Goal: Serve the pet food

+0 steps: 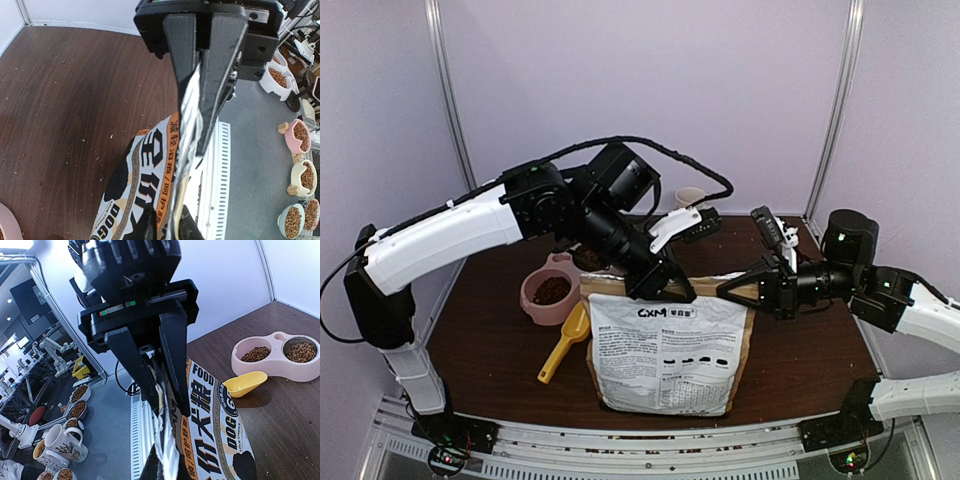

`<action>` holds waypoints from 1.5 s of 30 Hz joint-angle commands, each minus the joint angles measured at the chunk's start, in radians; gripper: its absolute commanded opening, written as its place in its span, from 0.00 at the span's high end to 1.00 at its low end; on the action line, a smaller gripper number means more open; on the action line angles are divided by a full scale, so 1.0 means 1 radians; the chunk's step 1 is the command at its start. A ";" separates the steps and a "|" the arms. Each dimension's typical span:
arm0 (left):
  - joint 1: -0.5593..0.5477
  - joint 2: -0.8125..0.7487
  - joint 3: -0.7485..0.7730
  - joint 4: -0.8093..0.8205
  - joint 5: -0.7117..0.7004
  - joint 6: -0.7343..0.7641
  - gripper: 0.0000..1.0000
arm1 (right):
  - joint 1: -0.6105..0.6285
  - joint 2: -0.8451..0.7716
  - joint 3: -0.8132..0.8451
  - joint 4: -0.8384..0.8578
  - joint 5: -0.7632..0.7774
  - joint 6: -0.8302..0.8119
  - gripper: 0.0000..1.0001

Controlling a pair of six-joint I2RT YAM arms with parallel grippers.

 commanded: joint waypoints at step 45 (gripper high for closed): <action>0.109 -0.211 -0.204 -0.021 -0.198 0.054 1.00 | 0.005 -0.062 0.023 0.006 0.040 -0.011 1.00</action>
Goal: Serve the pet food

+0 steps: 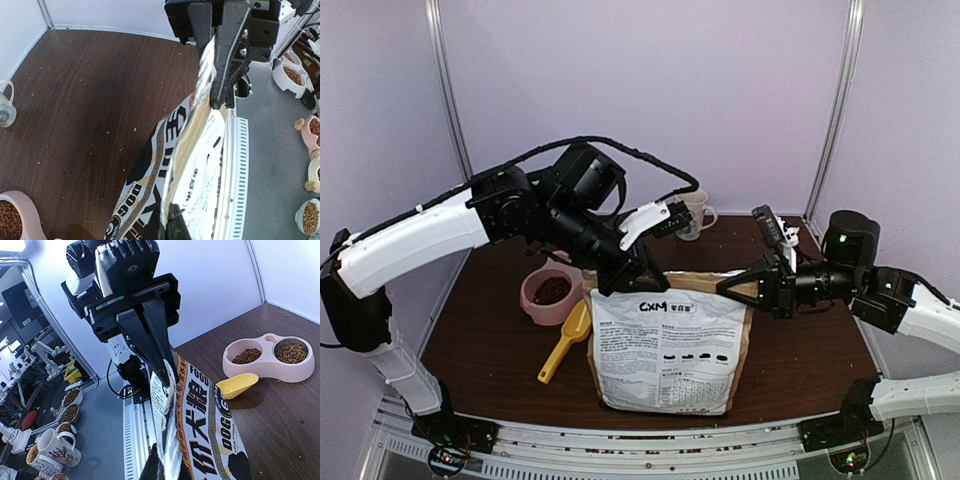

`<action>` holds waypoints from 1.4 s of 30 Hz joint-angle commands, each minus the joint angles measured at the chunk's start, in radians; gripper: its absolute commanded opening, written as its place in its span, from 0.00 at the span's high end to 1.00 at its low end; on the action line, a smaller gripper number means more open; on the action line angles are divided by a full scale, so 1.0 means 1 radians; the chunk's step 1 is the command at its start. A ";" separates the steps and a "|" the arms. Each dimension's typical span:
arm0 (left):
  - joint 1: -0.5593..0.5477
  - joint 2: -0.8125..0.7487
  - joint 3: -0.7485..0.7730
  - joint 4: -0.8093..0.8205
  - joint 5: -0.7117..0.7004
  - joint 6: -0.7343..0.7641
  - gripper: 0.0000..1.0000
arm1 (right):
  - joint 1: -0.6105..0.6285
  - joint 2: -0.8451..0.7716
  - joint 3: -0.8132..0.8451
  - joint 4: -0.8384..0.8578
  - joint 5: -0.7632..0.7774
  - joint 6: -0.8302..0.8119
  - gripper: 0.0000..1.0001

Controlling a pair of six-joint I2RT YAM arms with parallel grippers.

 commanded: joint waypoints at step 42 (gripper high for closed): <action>0.114 -0.225 -0.199 -0.007 -0.089 0.015 1.00 | -0.005 -0.163 0.072 -0.207 0.093 -0.078 1.00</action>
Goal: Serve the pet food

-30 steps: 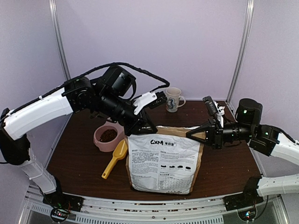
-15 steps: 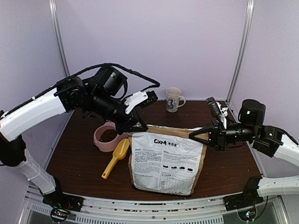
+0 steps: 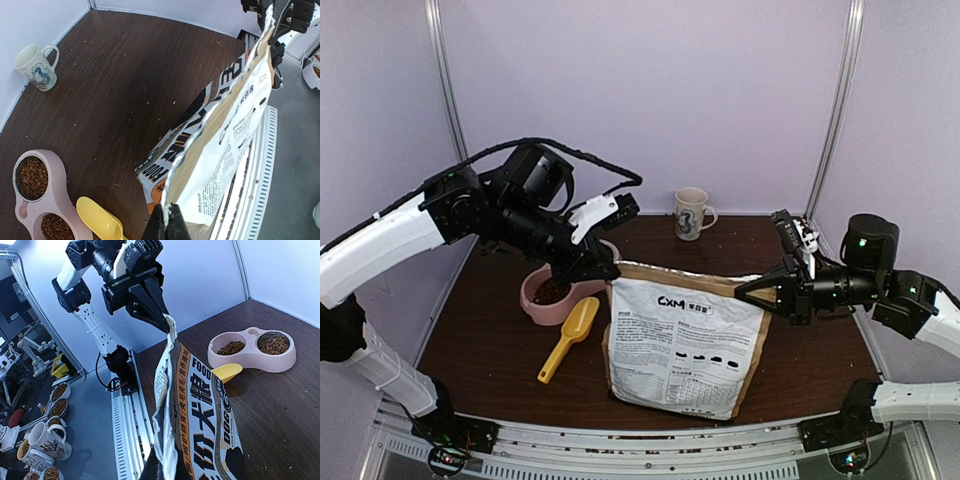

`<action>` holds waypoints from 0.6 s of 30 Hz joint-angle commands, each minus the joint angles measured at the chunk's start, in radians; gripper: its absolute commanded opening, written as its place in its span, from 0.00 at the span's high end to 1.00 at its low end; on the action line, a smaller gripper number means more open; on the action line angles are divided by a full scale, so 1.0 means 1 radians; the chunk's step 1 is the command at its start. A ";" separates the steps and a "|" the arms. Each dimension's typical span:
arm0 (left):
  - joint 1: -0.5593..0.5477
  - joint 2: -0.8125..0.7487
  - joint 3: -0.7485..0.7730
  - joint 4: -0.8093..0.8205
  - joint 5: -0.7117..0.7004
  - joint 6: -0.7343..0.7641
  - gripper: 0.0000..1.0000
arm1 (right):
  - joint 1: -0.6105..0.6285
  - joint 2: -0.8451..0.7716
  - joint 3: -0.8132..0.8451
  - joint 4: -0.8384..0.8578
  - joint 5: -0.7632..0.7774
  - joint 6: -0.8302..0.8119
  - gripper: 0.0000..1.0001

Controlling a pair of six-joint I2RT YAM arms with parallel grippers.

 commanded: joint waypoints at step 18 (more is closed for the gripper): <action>-0.055 -0.067 -0.081 0.301 0.098 -0.041 0.70 | 0.138 0.220 0.531 -0.545 0.309 -0.215 0.17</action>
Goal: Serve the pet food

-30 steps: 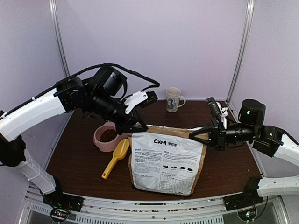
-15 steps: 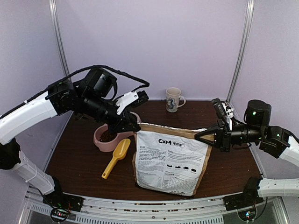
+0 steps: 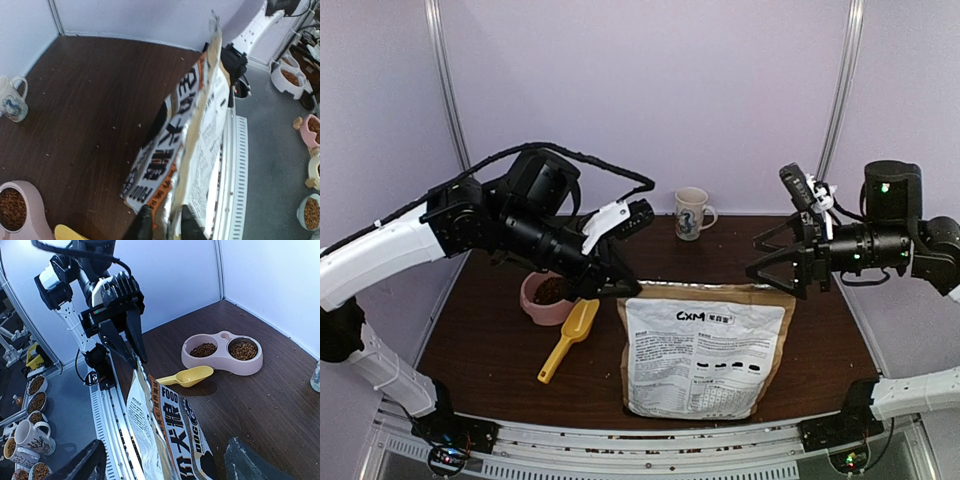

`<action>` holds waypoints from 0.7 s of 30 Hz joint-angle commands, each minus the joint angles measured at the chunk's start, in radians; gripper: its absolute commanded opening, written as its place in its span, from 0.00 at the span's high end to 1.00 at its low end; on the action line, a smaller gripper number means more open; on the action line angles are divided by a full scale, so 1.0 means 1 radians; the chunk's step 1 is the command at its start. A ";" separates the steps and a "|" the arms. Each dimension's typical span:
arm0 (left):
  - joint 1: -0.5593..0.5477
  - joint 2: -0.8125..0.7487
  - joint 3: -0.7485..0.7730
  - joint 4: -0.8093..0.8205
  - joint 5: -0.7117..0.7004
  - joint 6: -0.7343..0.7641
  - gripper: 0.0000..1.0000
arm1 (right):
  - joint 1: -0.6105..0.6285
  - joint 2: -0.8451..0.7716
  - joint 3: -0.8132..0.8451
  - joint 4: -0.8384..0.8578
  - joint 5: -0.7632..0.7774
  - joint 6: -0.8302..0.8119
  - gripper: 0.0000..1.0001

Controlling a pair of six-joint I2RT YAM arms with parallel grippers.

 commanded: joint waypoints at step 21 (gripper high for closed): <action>0.184 -0.419 -0.534 0.593 0.050 -0.173 0.43 | 0.252 0.758 0.677 -0.375 0.084 -0.268 0.43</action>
